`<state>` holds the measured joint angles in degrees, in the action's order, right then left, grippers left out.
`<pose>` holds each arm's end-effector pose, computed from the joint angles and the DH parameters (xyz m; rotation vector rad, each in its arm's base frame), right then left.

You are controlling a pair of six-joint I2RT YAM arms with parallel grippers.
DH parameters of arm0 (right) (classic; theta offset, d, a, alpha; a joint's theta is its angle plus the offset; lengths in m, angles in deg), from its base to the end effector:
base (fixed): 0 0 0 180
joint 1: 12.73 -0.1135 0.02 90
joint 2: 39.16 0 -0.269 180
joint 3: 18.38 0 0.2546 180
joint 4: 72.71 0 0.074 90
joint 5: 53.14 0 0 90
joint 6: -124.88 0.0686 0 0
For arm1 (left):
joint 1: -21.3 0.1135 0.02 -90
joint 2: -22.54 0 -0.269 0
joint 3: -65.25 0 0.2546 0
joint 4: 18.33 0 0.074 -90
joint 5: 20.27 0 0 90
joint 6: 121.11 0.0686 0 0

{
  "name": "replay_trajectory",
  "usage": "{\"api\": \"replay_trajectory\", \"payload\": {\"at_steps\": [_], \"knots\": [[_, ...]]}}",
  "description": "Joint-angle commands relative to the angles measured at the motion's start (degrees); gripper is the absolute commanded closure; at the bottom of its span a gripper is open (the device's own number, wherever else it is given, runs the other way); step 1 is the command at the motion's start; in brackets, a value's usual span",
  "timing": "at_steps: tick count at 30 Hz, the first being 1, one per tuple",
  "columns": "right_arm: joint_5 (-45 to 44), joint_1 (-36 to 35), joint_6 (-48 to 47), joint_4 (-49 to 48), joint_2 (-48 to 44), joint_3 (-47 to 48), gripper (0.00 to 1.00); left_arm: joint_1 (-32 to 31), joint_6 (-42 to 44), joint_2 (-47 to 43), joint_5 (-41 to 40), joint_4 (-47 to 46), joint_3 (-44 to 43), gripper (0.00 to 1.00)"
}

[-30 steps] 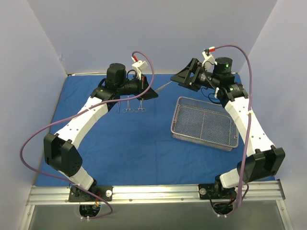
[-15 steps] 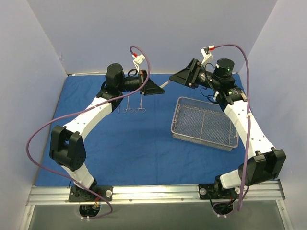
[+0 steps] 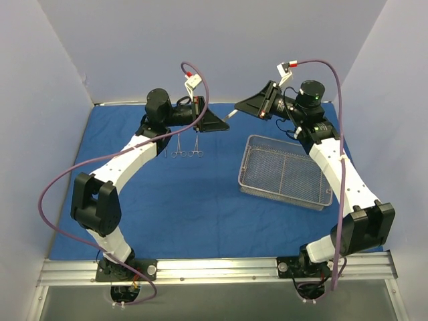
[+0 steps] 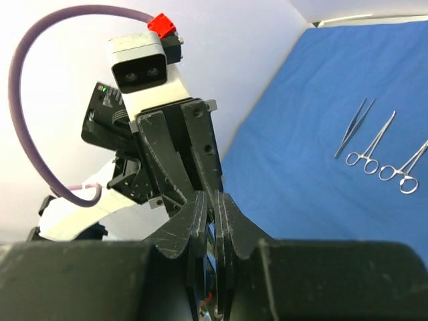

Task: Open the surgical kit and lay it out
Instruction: Place the medical item in the surgical kit.

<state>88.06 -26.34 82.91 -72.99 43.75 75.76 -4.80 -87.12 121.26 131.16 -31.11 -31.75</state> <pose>0.3287 0.1346 0.4534 -0.3713 1.5854 1.4588 0.3507 -0.2389 0.3922 0.6409 1.6824 -1.8186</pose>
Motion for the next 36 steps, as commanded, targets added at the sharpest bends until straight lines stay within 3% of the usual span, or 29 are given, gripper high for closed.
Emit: {"api": "replay_trajectory", "payload": {"at_steps": [1,4,10,15,21,24,25,26,27,28,30,32,33,36], "knots": [[2.32,-0.63,-5.3,2.36,0.75,2.98,1.0,0.09,4.83,-0.36,3.17,4.58,-2.14,0.72],[4.42,-0.63,-8.48,6.09,0.58,3.51,1.0,0.53,9.67,-0.63,4.48,9.69,-4.51,0.63],[7.77,-0.63,-9.62,7.23,0.49,1.93,1.0,0.53,13.9,0.24,6.33,15.51,-9.44,0.58],[8.92,-0.63,-9.1,7.05,1.11,2.46,1.0,0.53,13.73,0.69,6.77,15.43,-9.44,0.71],[9.36,-0.55,-8.13,6.01,1.72,2.72,1.0,0.36,13.82,0.6,7.92,15.43,-9.35,0.74],[9.44,-0.63,-6.99,4.69,2.16,2.9,1.0,0.27,13.99,0.86,8.44,15.52,-9.44,0.9],[9.1,-0.55,-7.07,5.03,2.42,3.33,0.96,0.36,14.95,0.95,8.36,17.34,-9.61,0.97],[8.22,-0.37,-8.03,6.69,2.6,4.03,0.81,0.79,17.05,0.95,6.35,20.58,-10.92,0.98],[6.82,-0.11,-9.52,12.53,3.3,6.39,0.54,1.06,19.86,1.04,4.86,24.62,-11.89,0.98],[3.24,0.16,-13.45,16.25,3.57,7.81,0.46,1.32,27.19,1.21,3.01,35.45,-13.29,0.98],[-1.17,1.38,-16.9,25.28,4.01,11.49,0.3,2.28,39.41,1.65,-7.77,47.54,-18.28,0.98],[-9.25,3.74,-19.72,30.58,3.83,13.0,0.27,2.64,45.61,2.71,-17.69,61.0,-21.38,0.98],[-10.67,4.72,-20.34,34.09,3.66,13.18,0.25,2.99,47.12,2.8,-27.93,63.13,-22.09,0.98],[-16.39,8.23,-22.8,40.6,3.39,13.45,0.25,5.01,51.25,2.88,-44.66,66.58,-21.31,0.98]]}}
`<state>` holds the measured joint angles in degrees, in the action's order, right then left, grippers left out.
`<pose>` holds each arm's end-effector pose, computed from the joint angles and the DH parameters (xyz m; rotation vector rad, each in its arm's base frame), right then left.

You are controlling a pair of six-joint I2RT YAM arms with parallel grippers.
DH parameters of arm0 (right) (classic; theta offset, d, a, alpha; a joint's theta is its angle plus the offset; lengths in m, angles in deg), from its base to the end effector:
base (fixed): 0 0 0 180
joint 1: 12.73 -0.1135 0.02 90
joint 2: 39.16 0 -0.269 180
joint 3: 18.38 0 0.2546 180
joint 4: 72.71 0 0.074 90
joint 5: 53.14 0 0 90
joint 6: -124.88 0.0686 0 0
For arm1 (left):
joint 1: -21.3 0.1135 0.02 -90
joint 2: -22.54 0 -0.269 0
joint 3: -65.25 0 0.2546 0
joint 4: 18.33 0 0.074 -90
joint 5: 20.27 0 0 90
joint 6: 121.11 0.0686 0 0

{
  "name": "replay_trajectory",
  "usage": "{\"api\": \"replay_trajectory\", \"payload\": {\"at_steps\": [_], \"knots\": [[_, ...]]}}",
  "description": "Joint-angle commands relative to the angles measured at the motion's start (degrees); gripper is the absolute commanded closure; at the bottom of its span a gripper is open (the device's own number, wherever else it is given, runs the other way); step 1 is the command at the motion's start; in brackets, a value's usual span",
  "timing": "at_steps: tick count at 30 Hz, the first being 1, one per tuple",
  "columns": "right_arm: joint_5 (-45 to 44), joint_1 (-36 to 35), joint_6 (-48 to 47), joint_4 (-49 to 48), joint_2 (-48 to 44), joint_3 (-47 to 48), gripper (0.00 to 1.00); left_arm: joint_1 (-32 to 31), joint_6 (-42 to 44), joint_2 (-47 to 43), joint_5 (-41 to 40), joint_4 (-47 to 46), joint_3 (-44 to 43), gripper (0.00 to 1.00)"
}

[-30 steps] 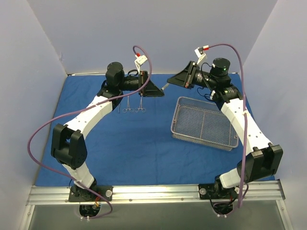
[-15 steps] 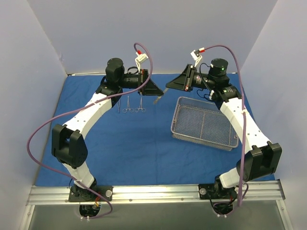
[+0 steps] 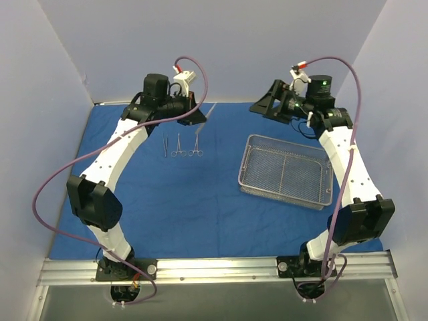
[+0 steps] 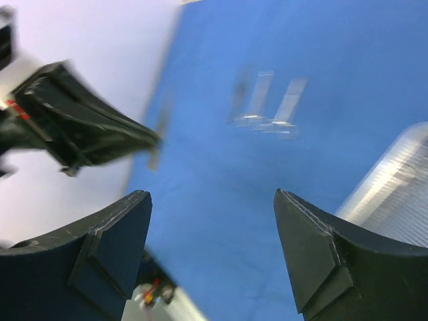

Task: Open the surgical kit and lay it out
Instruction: Place the medical item in the surgical kit.

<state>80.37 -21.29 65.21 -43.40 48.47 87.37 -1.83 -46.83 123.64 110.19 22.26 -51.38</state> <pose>0.3611 0.1021 0.4374 -0.2351 1.8435 1.1475 0.3792 -0.2104 0.3922 0.6042 1.9884 -1.1314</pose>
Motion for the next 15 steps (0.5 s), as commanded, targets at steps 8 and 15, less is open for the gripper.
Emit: {"api": "replay_trajectory", "payload": {"at_steps": [8,15], "knots": [[-9.49,9.95,-7.47,14.64,-5.8,-6.32,0.25,11.16,9.76,0.5,-39.41,3.2,11.56,0.98],[-8.88,12.07,-6.07,14.29,-8.53,-10.9,0.25,17.76,6.59,7.7,-41.35,-0.94,13.88,0.98]]}}
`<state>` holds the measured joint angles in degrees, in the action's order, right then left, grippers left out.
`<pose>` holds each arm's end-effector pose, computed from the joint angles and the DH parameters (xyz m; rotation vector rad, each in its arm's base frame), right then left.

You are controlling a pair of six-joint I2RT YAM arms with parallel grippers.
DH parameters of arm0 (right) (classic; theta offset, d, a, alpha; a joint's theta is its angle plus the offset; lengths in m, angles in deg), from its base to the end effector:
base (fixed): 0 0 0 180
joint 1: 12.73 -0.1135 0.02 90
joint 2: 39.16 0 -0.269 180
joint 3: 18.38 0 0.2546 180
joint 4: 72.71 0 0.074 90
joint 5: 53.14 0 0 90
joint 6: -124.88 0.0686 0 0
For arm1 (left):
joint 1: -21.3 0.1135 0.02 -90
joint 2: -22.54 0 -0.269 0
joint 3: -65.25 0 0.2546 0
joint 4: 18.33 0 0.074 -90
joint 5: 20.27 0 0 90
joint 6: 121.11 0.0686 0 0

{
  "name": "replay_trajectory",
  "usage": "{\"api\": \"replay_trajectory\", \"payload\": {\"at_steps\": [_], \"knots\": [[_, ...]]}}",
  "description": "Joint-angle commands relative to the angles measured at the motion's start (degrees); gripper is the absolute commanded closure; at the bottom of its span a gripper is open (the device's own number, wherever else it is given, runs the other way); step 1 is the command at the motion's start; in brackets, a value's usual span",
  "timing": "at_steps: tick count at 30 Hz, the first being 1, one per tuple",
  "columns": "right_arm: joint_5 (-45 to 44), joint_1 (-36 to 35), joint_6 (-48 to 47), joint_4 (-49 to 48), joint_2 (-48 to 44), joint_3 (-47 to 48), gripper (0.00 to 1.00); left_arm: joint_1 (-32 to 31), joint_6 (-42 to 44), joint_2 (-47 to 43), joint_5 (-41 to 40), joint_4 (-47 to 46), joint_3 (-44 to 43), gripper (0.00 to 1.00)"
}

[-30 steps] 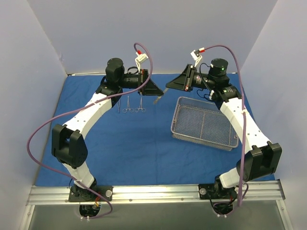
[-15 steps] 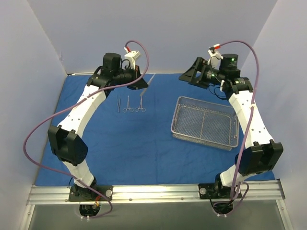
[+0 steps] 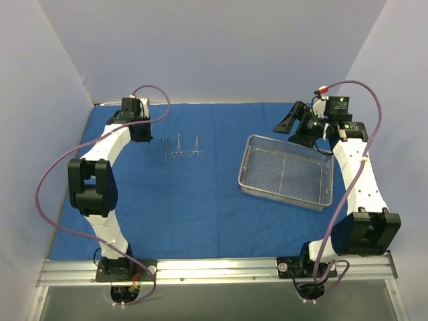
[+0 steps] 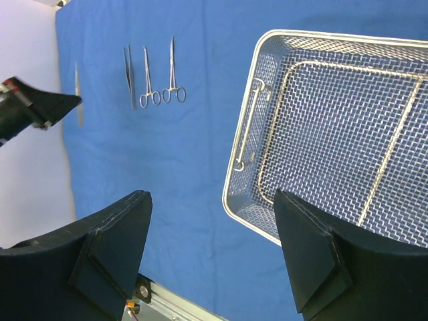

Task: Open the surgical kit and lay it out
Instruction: Place the medical item in the surgical kit.

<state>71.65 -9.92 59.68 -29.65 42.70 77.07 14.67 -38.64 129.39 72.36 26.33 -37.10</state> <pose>0.3444 0.0223 0.3755 0.1260 2.0935 0.8641 0.4417 -0.0545 0.2431 0.0017 2.4346 -0.1672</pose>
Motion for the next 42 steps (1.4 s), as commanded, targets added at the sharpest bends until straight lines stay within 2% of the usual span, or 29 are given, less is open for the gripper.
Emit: {"api": "replay_trajectory", "payload": {"at_steps": [1,9,18,27,38,42], "knots": [[-0.33,0.79,-0.54,0.71,-2.68,-0.61,0.25,1.53,-2.05,3.61,-4.12,-5.27,-0.48,0.98],[-0.95,2.81,-0.54,1.77,-2.33,-0.35,0.26,2.59,-6.35,12.23,-3.95,-5.89,-5.49,0.98],[-1.3,3.7,-0.45,2.82,-1.89,-0.79,0.26,2.59,-7.94,16.81,-3.69,-6.06,-9.27,0.98],[-1.12,3.78,-0.36,2.65,-0.39,-0.26,0.26,2.59,-5.74,19.8,-3.86,-3.52,-12.26,0.98],[-0.86,3.96,-0.28,2.21,0.31,-0.26,0.26,2.68,-5.13,19.27,-3.69,-2.55,-10.85,0.97],[-0.6,3.87,-0.28,2.03,0.58,-0.43,0.26,2.68,-4.86,20.33,-3.78,-1.85,-11.55,0.92]]}}
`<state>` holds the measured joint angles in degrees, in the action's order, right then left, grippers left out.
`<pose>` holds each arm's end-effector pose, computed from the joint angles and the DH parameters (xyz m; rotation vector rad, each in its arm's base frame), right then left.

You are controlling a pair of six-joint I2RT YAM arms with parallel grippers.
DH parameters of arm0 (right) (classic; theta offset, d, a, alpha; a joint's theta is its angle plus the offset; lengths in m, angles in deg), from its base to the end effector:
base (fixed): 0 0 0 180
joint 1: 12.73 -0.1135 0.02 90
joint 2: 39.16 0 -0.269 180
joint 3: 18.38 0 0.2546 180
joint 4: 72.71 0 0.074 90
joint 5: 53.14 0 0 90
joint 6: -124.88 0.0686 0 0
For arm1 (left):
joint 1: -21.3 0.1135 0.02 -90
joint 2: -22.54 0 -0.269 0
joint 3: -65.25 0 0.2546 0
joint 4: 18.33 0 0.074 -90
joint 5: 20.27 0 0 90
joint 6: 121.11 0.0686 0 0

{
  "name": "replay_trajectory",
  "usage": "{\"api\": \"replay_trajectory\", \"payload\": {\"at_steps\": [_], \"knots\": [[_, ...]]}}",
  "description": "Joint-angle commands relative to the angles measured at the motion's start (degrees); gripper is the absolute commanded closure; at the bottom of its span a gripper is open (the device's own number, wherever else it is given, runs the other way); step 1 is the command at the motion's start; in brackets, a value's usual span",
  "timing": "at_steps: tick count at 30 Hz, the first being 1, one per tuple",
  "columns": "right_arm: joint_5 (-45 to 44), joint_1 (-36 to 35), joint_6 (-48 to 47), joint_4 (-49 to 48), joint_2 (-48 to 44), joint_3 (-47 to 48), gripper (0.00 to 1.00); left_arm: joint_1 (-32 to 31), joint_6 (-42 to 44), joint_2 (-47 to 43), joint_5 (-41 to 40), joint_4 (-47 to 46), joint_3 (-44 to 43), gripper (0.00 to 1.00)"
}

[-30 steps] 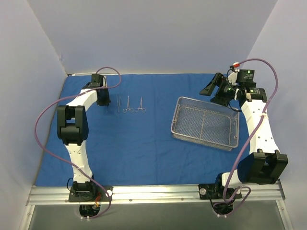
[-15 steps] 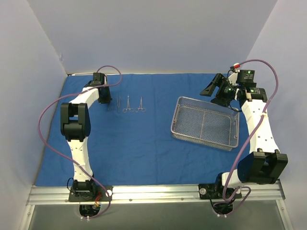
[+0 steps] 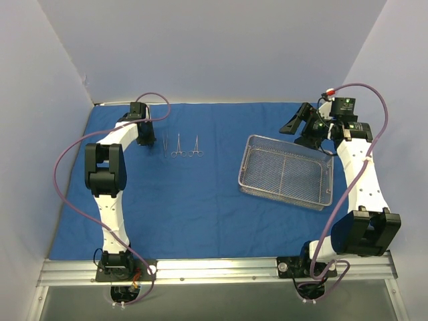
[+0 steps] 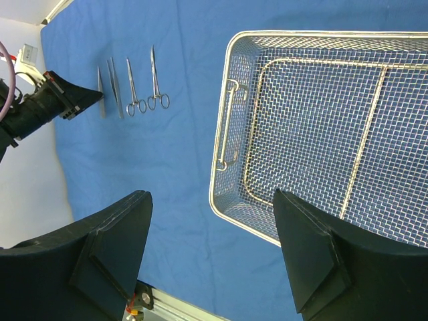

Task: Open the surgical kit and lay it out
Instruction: Place the medical item in the surgical kit.

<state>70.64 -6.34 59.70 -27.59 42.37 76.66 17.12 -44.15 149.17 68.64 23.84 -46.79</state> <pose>0.3416 0.0001 0.3704 0.2211 2.1120 0.8148 0.5038 -0.0355 0.1460 -0.2053 2.5555 -0.0905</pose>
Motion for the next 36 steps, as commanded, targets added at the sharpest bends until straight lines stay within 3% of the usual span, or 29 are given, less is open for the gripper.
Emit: {"api": "replay_trajectory", "payload": {"at_steps": [1,7,14,24,27,28,34,35,36], "knots": [[0.5,0.29,-0.3,-0.11,0.9,-0.02,0.26,0.23,0.73,0.72,0.03,0.65,-2.05,0.9],[0.59,0.37,-0.21,-0.2,0.73,-0.37,0.26,0.32,0.73,0.73,0.55,1.0,-1.79,0.83],[0.59,0.55,-0.3,-0.2,0.46,-0.46,0.26,0.49,0.91,0.2,0.64,1.26,-1.08,0.67],[0.94,0.55,-1.0,0.51,0.11,0.42,0.25,1.02,-2.86,-8.04,1.08,1.52,1.29,0.51],[-1.08,-0.76,-0.91,1.3,0.2,0.77,0.22,1.2,-5.23,-13.41,1.08,1.0,3.83,0.44],[-2.3,-2.07,-0.91,1.65,0.29,0.6,0.01,1.2,-5.85,-15.17,1.95,0.3,5.06,0.4],[-5.65,-5.51,-0.65,0.16,-1.46,-4.58,0.0,1.11,-10.25,-26.86,7.22,-1.73,12.89,0.34],[-7.05,-6.04,-0.56,-0.02,-2.25,-5.46,0.0,1.11,-10.69,-29.22,8.02,-1.38,13.59,0.06],[-7.84,-6.04,-0.65,-0.02,-2.43,-6.08,0.0,1.2,-11.48,-30.38,9.07,-1.46,14.55,0.06]]}}
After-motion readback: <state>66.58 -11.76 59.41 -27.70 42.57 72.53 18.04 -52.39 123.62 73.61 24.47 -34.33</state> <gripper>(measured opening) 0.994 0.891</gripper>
